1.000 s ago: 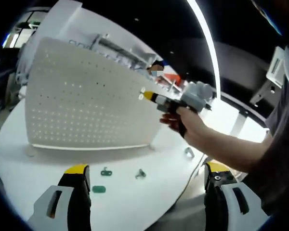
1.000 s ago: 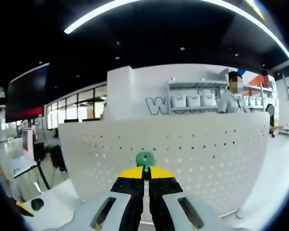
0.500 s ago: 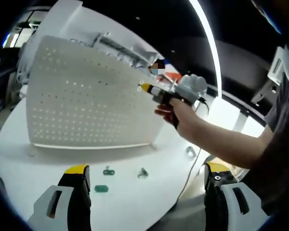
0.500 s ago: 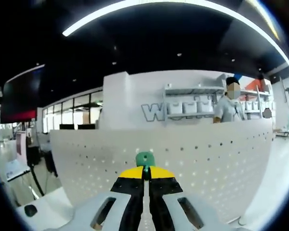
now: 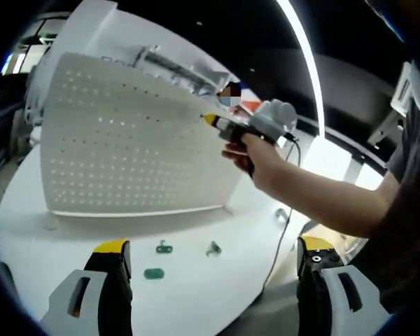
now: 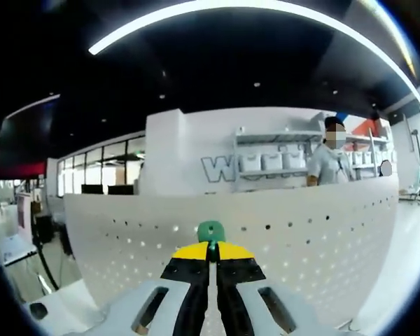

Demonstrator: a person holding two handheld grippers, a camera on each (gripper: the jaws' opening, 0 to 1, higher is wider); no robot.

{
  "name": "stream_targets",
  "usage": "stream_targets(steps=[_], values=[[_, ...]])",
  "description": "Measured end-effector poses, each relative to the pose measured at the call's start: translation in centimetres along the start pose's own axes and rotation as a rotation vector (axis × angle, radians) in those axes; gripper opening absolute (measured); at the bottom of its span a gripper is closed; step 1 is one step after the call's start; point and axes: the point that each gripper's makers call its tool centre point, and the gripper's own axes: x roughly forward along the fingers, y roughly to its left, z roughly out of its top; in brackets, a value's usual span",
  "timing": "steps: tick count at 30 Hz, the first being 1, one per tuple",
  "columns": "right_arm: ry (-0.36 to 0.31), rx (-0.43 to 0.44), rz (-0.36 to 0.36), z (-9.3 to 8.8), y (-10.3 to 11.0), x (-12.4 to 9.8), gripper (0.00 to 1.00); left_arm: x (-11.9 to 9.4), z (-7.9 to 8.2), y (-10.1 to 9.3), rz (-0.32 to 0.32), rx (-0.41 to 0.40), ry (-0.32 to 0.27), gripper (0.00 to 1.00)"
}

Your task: Insert the hook assembly into the mounting plate slot until the hook locks in place.

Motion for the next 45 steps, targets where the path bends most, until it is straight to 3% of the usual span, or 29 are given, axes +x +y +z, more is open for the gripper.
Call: stream_targets(steps=[8, 31, 39, 45], values=[[-0.024, 0.001, -0.051, 0.0, -0.5, 0.9, 0.00, 0.1, -0.1, 0.2, 0.008, -0.005, 0.003, 1.00], [-0.032, -0.026, -0.077, -0.2, -0.7, 1.6, 0.00, 0.1, 0.0, 0.9, 0.021, -0.020, -0.001, 1.00], [-0.010, 0.012, -0.085, -0.9, -0.9, 1.8, 0.00, -0.2, 0.0, 1.1, 0.029, -0.024, -0.003, 1.00], [0.004, -0.048, -0.085, -1.3, -0.8, 1.9, 0.00, -0.1, -0.1, 1.1, 0.027, -0.026, -0.001, 1.00]])
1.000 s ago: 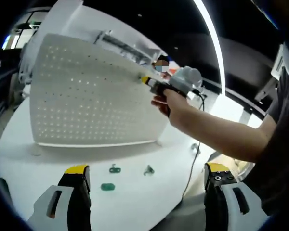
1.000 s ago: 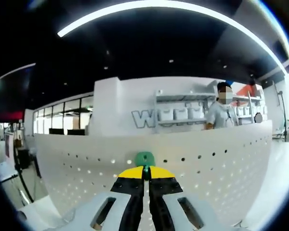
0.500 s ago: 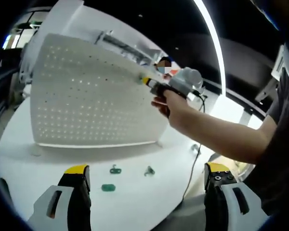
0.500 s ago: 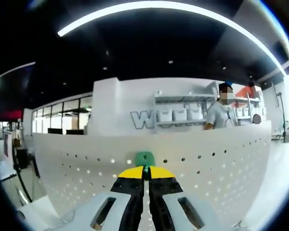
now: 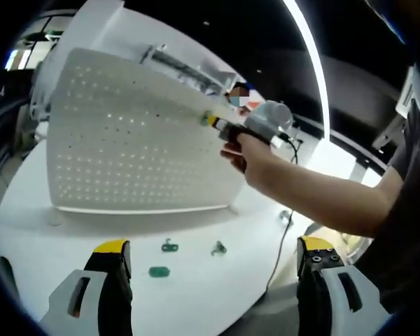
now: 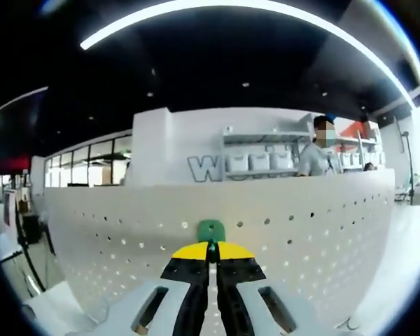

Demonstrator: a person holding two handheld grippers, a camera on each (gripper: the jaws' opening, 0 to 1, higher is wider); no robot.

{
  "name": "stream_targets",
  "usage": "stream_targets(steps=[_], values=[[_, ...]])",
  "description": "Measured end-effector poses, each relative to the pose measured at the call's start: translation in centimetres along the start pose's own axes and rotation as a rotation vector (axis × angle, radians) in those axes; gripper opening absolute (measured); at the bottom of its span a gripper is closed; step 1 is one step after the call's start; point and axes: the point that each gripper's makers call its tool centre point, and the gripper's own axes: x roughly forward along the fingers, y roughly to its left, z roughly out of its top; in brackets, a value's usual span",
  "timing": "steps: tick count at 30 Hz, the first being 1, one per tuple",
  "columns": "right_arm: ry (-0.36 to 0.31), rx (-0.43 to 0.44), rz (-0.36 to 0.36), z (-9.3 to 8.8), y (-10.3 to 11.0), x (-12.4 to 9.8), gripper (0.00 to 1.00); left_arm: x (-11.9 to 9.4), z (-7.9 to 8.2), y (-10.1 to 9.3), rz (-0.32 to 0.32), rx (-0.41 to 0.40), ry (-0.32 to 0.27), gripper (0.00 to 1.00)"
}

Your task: Insert the hook assembly into the mounting plate slot until the hook locks in place.

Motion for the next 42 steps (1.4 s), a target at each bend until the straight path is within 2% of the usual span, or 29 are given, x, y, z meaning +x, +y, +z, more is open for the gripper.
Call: stream_targets(steps=[10, 11, 12, 13, 14, 16, 22, 27, 30, 38, 42], values=[[0.033, 0.020, 0.002, -0.3, -0.4, 0.0, 0.02, -0.1, 0.1, -0.1, 0.002, -0.001, -0.005, 1.00], [0.034, 0.028, 0.004, -0.3, -0.4, -0.1, 0.04, -0.1, 0.1, -0.2, 0.002, 0.000, -0.004, 1.00], [0.034, 0.081, 0.025, -0.2, -0.1, -0.1, 0.08, -0.1, 0.1, -0.1, 0.002, 0.000, -0.003, 1.00], [0.023, 0.118, 0.021, 0.2, -0.3, -0.2, 0.13, -0.2, 0.2, -0.2, 0.002, 0.000, -0.006, 1.00], [0.014, 0.094, 0.010, 0.5, -0.6, -0.3, 0.15, -0.3, 0.2, -0.2, 0.002, -0.001, -0.009, 1.00], [-0.003, 0.070, 0.006, 1.3, -0.8, -0.6, 0.15, -0.4, 0.4, -0.2, 0.000, -0.012, -0.017, 1.00], [-0.034, 0.081, 0.010, 3.4, -1.5, -1.3, 0.16, -0.5, 0.4, -0.3, 0.003, -0.011, -0.017, 1.00], [-0.065, 0.093, 0.014, 5.3, -2.0, -2.3, 0.16, -0.7, 0.2, -0.5, 0.005, -0.005, -0.011, 1.00], [-0.061, 0.110, 0.031, 5.7, -2.1, -2.9, 0.16, -0.8, 0.0, -0.7, 0.006, -0.001, -0.009, 1.00], [-0.043, 0.078, 0.088, 6.1, -1.3, -5.7, 0.16, -1.1, -0.4, -1.5, 0.000, 0.014, -0.004, 1.00], [-0.041, 0.062, 0.090, 6.2, -1.4, -7.4, 0.16, -1.4, -0.5, -1.9, -0.004, 0.013, -0.004, 1.00]])
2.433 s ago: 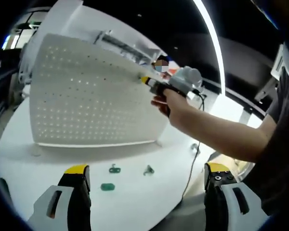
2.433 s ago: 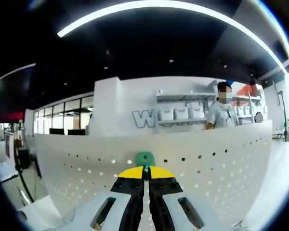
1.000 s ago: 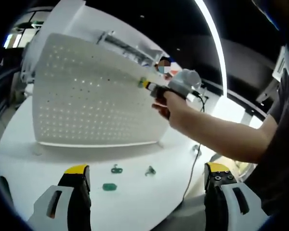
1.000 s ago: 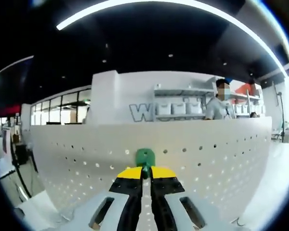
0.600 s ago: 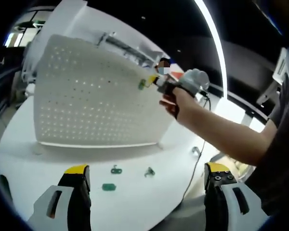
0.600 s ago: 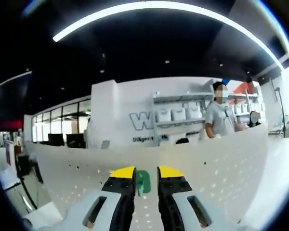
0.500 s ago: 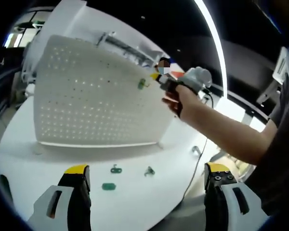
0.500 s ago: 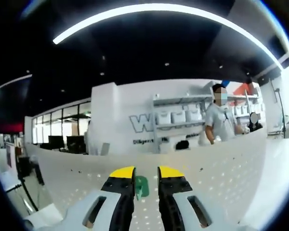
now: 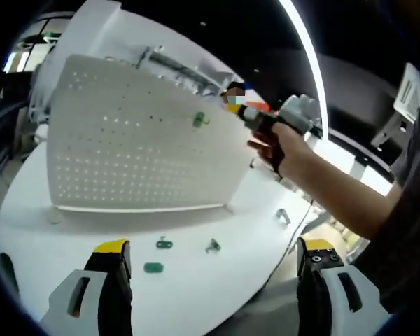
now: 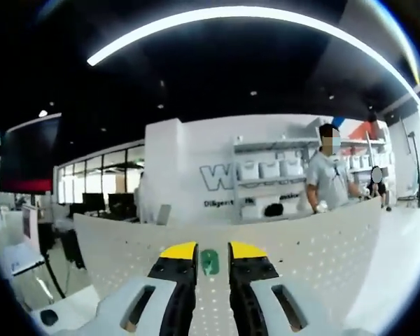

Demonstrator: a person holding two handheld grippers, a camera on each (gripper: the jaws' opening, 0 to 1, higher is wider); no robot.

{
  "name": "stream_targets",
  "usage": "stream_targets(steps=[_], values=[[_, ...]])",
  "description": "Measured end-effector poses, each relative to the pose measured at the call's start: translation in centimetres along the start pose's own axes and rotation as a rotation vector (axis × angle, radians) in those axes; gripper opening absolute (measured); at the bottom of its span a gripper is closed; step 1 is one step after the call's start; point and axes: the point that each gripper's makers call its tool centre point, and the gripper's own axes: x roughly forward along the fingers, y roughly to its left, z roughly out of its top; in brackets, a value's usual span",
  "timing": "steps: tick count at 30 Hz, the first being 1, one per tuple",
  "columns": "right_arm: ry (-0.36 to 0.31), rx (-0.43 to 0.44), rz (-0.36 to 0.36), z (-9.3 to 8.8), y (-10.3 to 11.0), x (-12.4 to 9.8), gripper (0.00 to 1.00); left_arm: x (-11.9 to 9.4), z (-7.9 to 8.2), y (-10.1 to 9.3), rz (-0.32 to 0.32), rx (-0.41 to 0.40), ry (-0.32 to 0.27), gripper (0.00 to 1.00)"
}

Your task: Insert the hook assembly into the mounting plate slot until the hook locks in place.

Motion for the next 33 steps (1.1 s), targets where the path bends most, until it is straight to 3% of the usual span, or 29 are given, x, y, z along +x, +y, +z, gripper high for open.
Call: stream_targets(steps=[15, 24, 33], values=[[0.081, 0.007, 0.110, -2.9, 3.0, -3.6, 0.20, -0.9, 0.2, 0.6, 0.039, 0.021, -0.008, 1.00], [0.161, 0.017, 0.129, -6.5, 3.4, -6.6, 0.21, -1.0, -0.1, 0.6, 0.043, 0.021, -0.006, 1.00], [0.262, -0.065, 0.199, -10.5, 3.9, -9.6, 0.21, -1.3, -0.1, 0.7, 0.050, 0.026, -0.005, 1.00]])
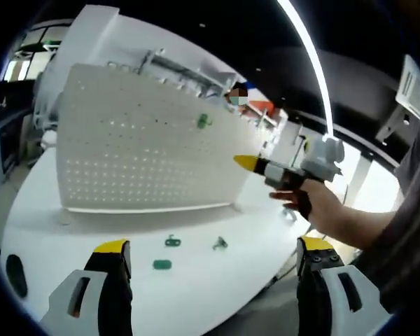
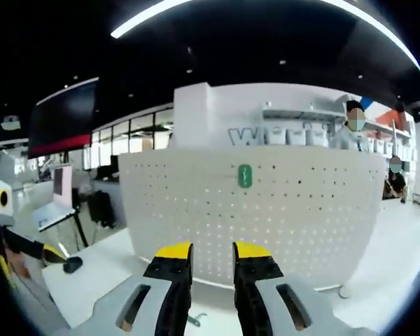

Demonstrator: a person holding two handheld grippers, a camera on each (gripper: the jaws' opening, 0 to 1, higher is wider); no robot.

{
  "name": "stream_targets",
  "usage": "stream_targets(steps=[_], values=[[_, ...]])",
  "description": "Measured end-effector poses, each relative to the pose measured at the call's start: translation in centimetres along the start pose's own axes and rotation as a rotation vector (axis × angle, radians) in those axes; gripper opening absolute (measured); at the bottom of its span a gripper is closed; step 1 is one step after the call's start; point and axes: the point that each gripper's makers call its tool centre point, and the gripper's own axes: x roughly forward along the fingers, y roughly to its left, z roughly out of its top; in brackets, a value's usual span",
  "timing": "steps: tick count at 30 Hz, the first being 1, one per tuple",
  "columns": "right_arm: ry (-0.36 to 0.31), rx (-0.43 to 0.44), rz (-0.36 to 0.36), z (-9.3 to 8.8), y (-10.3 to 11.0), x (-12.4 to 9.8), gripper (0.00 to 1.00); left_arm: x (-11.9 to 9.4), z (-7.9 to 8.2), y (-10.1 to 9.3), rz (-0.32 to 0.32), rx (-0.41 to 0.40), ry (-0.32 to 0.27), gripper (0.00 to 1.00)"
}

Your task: Insert the hook assembly into the mounting plate slot until the hook locks in place.

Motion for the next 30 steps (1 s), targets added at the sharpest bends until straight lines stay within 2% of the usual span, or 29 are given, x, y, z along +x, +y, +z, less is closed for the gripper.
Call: stream_targets(steps=[3, 6, 8, 13, 24, 30], values=[[0.048, -0.018, 0.028, -2.0, 1.0, -0.8, 0.21, 0.0, -0.1, 0.1, 0.002, -0.002, 0.003, 1.00], [0.055, 0.003, 0.051, -3.4, 1.7, -1.5, 0.21, -0.1, -0.1, 0.0, 0.002, -0.002, 0.001, 1.00], [0.082, -0.040, 0.079, -4.5, 2.4, -2.0, 0.21, -0.1, -0.1, 0.0, 0.001, -0.002, 0.001, 1.00], [0.141, -0.053, 0.135, -7.1, 4.0, -2.8, 0.21, 0.0, -0.3, -0.1, -0.001, 0.002, 0.009, 1.00], [0.239, -0.025, 0.175, -10.4, 5.2, -5.1, 0.24, -0.1, -0.4, -0.3, -0.002, 0.001, 0.011, 1.00], [0.273, -0.021, 0.198, -11.3, 5.8, -5.8, 0.24, -0.1, -0.7, -0.2, 0.000, -0.003, 0.017, 1.00]])
